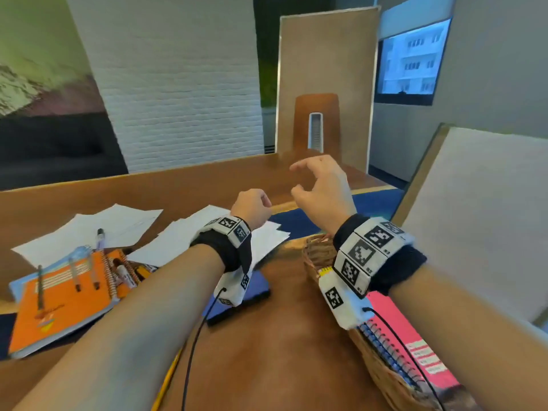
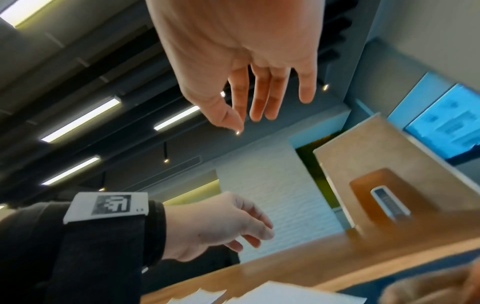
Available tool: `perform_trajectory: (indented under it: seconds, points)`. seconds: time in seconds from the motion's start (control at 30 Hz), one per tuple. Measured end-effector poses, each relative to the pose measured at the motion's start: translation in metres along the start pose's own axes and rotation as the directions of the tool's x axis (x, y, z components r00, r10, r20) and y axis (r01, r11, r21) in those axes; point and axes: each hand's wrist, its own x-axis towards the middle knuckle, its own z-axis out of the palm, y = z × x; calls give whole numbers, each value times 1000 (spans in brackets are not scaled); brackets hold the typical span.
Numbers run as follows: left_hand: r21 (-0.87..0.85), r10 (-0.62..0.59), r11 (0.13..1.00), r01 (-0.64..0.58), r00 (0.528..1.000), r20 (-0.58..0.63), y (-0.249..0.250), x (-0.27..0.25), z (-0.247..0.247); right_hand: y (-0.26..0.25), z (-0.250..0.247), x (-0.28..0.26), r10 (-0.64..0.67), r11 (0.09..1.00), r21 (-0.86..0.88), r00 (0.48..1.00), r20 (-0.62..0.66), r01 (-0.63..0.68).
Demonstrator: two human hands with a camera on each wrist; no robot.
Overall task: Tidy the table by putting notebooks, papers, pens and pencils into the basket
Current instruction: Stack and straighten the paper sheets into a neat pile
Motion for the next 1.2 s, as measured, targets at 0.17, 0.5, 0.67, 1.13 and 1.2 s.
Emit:
perform_trajectory:
  seconds: [0.17,0.5,0.67,1.13,1.2]
  points:
    - [124,-164,978,169,985,-49,-88,-20,-40,-24,72,-5,62,997,-67,933,354,-41]
    - [296,-358,874,385,923,-144,-220,-49,-94,-53,191,-17,101,995,-64,779,619,-77]
    - [307,-347,866,394,917,-200,-255,-36,-96,-57,235,-9,121,992,-115,696,708,-56]
    - [539,-369,772,336,928,-50,-290,-18,-78,-42,281,-3,219,925,-345,521,825,157]
    - [494,-365,798,346,929,-61,-287,-19,-78,-41,282,-3,219,919,-355,529,820,170]
